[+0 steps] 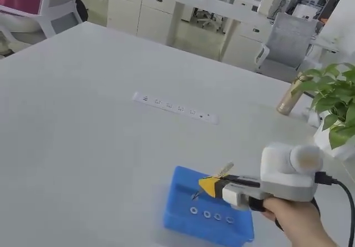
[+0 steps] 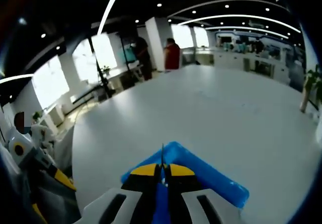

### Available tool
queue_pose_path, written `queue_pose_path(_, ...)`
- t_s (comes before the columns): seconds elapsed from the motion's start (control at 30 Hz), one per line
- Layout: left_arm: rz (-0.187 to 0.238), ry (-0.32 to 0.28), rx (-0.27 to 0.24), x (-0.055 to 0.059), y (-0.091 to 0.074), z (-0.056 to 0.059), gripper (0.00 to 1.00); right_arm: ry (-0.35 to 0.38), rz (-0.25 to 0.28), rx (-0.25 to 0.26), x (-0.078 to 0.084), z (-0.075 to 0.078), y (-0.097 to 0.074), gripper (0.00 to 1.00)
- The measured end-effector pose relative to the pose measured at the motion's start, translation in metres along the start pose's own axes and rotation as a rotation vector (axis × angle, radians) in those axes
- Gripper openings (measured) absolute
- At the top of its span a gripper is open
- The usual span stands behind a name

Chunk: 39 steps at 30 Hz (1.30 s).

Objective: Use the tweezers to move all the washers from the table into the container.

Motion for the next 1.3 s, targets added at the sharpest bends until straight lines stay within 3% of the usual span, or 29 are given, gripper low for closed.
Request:
queue_pose_path(0.13, -0.004, 0.0, 0.004, 0.0, 0.0, 0.0, 0.71, -0.033, -0.055, -0.022, 0.006, -0.006, 0.013, 0.03)
queue_pose_path(0.33, -0.008, 0.001, 0.013, 0.001, 0.001, 0.002, 0.7, -0.047, -0.089, -0.04, 0.011, -0.008, 0.025, 0.03)
queue_pose_path(0.83, -0.013, -0.003, 0.005, 0.002, 0.001, 0.001, 0.7, -0.068, -0.113, -0.071, 0.018, -0.01, 0.031, 0.04)
queue_pose_path(0.93, -0.014, -0.001, 0.003, 0.002, 0.001, 0.0, 0.7, -0.091, -0.107, -0.061, 0.017, -0.014, 0.025, 0.04)
queue_pose_path(1.07, 0.018, -0.041, 0.004, -0.002, -0.002, -0.002, 0.64, -0.114, -0.071, -0.053, 0.011, -0.019, 0.011, 0.04)
queue_pose_path(1.2, 0.011, -0.051, 0.013, -0.001, -0.001, 0.0, 0.61, -0.168, -0.047, -0.061, 0.008, -0.035, -0.014, 0.04)
queue_pose_path(1.3, -0.007, -0.044, 0.031, 0.0, 0.0, 0.003, 0.58, -0.213, -0.045, -0.059, 0.01, -0.039, -0.029, 0.04)
Point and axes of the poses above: the centre of the closed fingertips' face, and the gripper's own axes: y roughly forward along the fingers, z roughly to its right, x roughly out of its underside, the point moved 3 cm from there along -y, roughly backward along the fingers, and after that the axes turned 4 degrees about -z, right-handed, at the moved point
